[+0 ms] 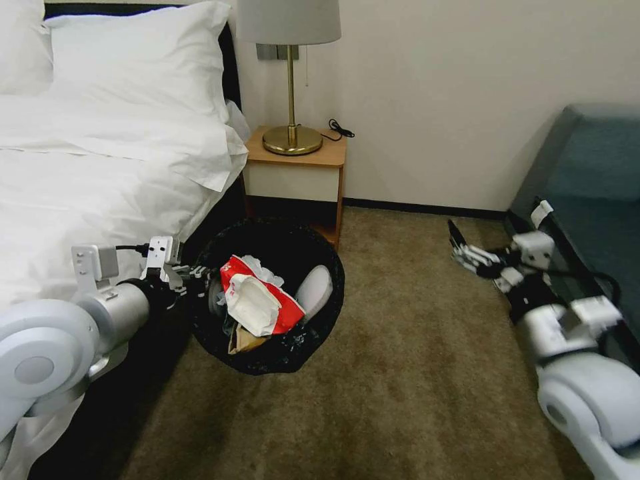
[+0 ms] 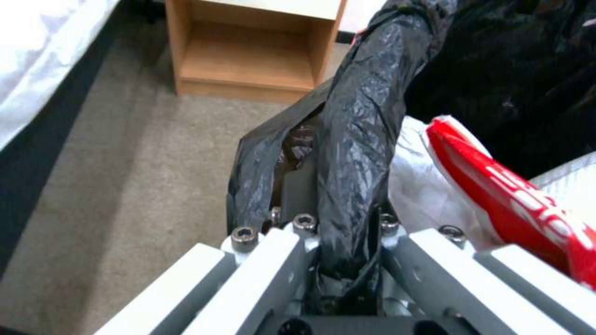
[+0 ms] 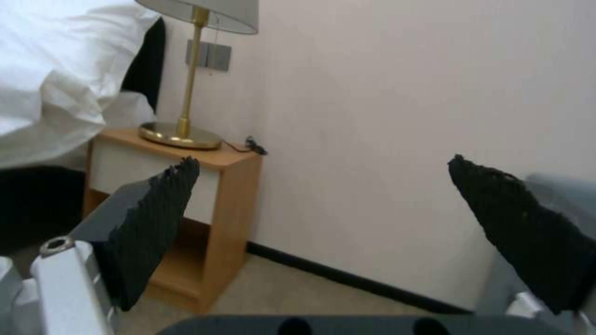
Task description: Pick up the trash bin, then pick up the garbage on the floor and place it into the trash bin.
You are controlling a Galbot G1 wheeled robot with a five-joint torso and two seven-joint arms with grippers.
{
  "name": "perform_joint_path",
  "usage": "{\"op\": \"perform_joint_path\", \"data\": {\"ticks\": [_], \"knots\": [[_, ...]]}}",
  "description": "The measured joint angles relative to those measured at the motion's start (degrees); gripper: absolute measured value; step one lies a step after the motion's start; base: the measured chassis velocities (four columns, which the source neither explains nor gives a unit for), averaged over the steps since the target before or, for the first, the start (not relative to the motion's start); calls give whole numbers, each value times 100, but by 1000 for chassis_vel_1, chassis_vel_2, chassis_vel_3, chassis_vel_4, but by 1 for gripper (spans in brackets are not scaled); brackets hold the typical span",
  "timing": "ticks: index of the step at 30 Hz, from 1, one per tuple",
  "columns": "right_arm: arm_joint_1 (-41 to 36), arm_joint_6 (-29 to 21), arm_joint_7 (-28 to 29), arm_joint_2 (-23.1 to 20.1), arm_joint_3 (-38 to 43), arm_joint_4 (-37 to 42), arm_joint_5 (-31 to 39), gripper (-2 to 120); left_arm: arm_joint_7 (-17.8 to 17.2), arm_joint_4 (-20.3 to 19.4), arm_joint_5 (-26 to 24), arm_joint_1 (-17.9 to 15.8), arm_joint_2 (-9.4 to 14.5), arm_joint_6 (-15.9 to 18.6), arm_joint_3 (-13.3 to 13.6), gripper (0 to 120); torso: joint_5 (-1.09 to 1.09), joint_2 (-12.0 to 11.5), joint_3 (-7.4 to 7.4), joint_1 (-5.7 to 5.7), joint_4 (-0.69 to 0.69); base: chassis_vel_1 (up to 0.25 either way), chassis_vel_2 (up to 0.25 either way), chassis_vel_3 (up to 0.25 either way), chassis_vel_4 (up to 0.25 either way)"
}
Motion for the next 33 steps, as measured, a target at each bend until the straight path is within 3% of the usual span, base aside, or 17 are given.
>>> {"op": "perform_joint_path", "data": {"ticks": [5, 6, 7, 9, 10, 12, 25, 31, 33], "knots": [[-828, 493, -298, 420, 446, 173, -738, 100, 32, -39, 272, 141, -72, 0, -18, 1, 0, 0, 0, 0, 0, 0, 0, 0, 0], [-1322, 720, -450, 856, 587, 343, -1171, 100, 88, -88, 386, 275, -96, 0, -22, 1, -1, 0, 0, 0, 1, 0, 0, 0, 0], [-1322, 720, -450, 856, 587, 343, -1171, 100, 88, -88, 386, 275, -96, 0, -22, 1, -1, 0, 0, 0, 1, 0, 0, 0, 0], [-1686, 934, -607, 1460, 572, 450, -1645, 100, 237, -138, 613, 437, -94, 0, 97, 1, -1, 0, 0, 0, 0, 0, 0, 0, 0], [-1686, 934, -607, 1460, 572, 450, -1645, 100, 237, -138, 613, 437, -94, 0, 97, 1, -1, 0, 0, 0, 0, 0, 0, 0, 0], [-1819, 1005, -655, 1860, 461, 509, -1876, 100, 389, -183, 756, 537, -94, 0, 324, 1, -1, 0, 0, 0, 0, 0, 0, 0, 0], [-1761, 993, -641, 2036, 614, 558, -1865, 100, 644, -53, 677, 849, 101, 0, 650, 1, 0, 0, 1, 1, 1, 0, 0, 0, 0], [-1749, 988, -632, 2060, 649, 559, -1846, 100, 636, 2, 665, 1039, 96, 0, 688, 1, 0, 0, 1, 1, 2, 0, 0, 0, 0], [-1749, 984, -626, 2108, 623, 550, -1836, 100, 586, 79, 671, 1069, 49, 0, 854, 1, 1, 0, 1, 1, 1, 0, 0, 0, 0]]}}
